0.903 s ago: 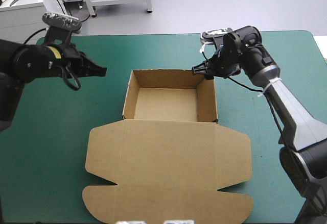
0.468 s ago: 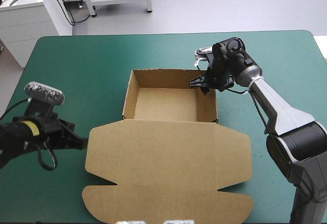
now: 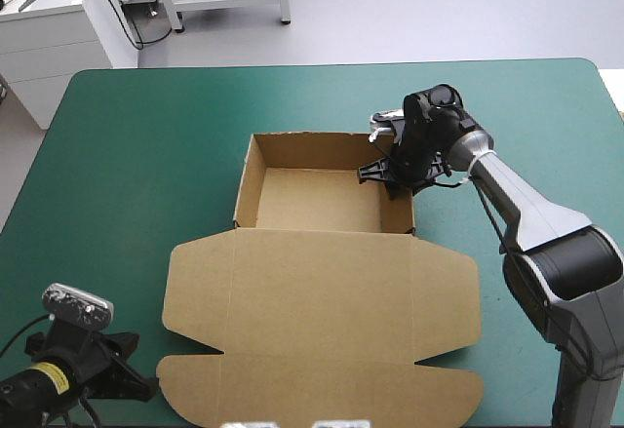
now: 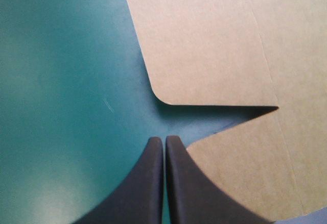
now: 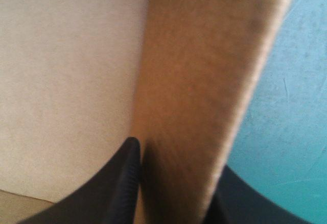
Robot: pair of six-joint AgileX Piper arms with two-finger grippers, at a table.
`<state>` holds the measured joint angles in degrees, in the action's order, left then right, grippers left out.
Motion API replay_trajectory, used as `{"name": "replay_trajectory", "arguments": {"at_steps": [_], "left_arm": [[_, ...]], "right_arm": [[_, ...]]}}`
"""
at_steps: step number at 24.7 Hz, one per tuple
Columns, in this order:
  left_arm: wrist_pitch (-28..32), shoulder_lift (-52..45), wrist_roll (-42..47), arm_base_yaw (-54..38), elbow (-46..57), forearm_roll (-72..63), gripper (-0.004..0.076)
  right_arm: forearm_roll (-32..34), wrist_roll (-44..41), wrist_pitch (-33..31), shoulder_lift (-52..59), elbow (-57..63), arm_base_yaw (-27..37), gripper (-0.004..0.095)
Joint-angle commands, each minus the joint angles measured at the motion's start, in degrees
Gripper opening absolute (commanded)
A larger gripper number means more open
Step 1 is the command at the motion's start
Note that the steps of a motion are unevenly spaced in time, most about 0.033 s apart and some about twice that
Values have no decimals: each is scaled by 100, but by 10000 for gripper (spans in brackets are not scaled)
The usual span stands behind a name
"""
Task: Fold the box
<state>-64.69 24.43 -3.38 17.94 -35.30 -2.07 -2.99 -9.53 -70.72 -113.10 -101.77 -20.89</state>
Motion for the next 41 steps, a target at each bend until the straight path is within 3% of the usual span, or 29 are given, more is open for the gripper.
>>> {"name": "replay_trajectory", "arguments": {"at_steps": [1, 2, 6, 10, 12, 16, 21, 30, 37, 41], "left_arm": [[368, -344, 40, 28, 297, -180, -8], [381, -410, 40, 28, 394, -180, -8], [444, -615, 66, 28, 638, -180, -8], [458, -615, 66, 28, 638, -180, -8], [447, -615, 66, 28, 638, -180, -8], [447, -615, 66, 28, 638, -180, -8], [447, -615, 66, 28, 638, -180, -8], [447, -615, 66, 28, 638, -180, -8], [447, -615, 66, 28, 638, -180, -8], [447, -615, 66, 28, 638, -180, -8]], "right_arm": [[-155, -81, -93, 258, -110, 39, 25], [-155, -109, -93, 258, -110, 39, -15], [34, -118, -93, 294, -169, 39, -13], [407, 14, -93, 509, -250, 720, -13], [618, 295, -102, 701, -250, 1429, -13], [595, 778, -102, 892, -250, 3499, -13], [579, 789, -90, 735, -250, 4886, -13], [1239, 61, -90, 720, -250, 5191, 15], [1276, 227, -90, 720, -250, 5191, 319], [1276, 227, -101, 760, -250, 5191, 368]]}}
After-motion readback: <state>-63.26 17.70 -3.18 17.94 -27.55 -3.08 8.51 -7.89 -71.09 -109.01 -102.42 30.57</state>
